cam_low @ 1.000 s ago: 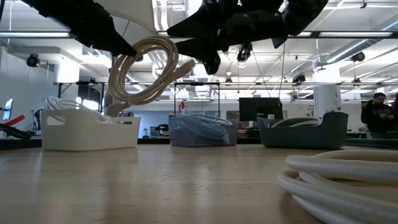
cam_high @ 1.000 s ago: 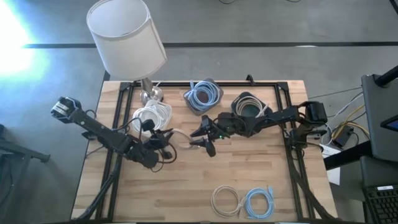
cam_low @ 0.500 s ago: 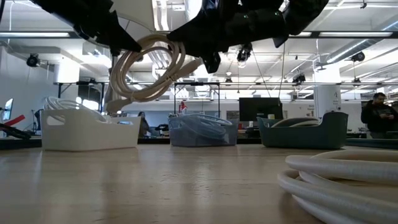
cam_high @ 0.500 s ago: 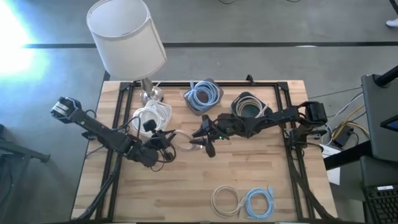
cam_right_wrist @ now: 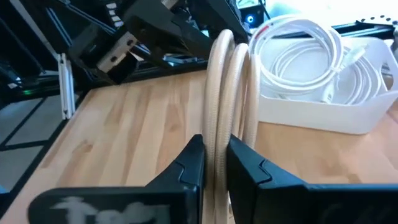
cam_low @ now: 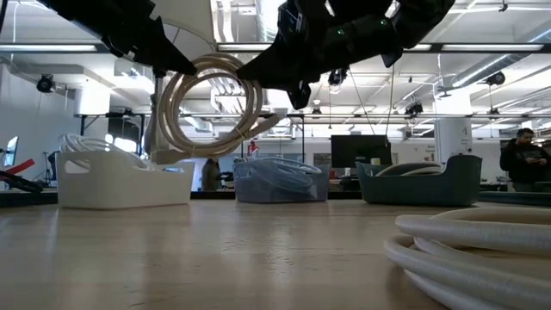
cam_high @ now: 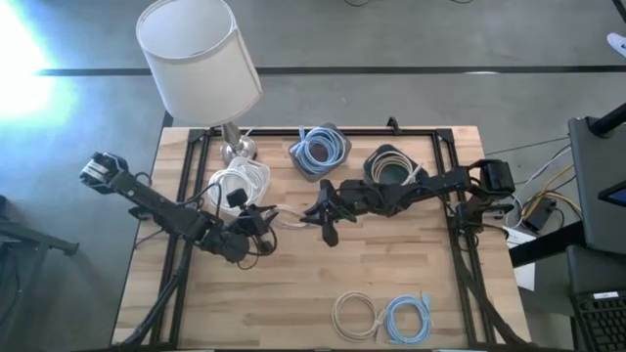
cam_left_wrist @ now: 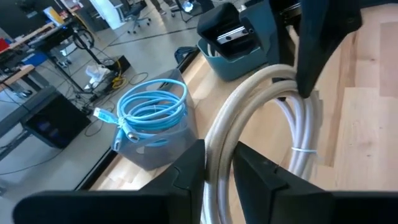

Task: Sort HDMI cables
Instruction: Put the left light brown HDMI cable into the green bin

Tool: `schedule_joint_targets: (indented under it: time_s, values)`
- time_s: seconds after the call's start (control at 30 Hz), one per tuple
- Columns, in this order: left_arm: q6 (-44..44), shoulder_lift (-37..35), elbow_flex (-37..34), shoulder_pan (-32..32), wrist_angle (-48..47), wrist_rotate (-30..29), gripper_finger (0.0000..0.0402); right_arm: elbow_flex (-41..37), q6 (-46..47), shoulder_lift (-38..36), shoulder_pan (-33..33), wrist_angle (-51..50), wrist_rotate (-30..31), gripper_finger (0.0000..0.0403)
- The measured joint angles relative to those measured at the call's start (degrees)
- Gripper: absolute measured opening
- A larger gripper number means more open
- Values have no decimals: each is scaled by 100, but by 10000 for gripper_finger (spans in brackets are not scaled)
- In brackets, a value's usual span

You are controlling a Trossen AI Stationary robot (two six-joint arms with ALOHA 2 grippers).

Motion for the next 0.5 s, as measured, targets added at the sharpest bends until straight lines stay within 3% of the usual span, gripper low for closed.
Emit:
schedule_joint_targets:
  time_s: [0.23, 0.5]
  values:
    - [2, -9, 0, 0, 14, 142, 102, -13, 38, -34, -1, -201, 185, 36]
    - [-15, -9, 0, 0, -9, 151, 110, -13, 40, -784, -1, -1546, 344, 37]
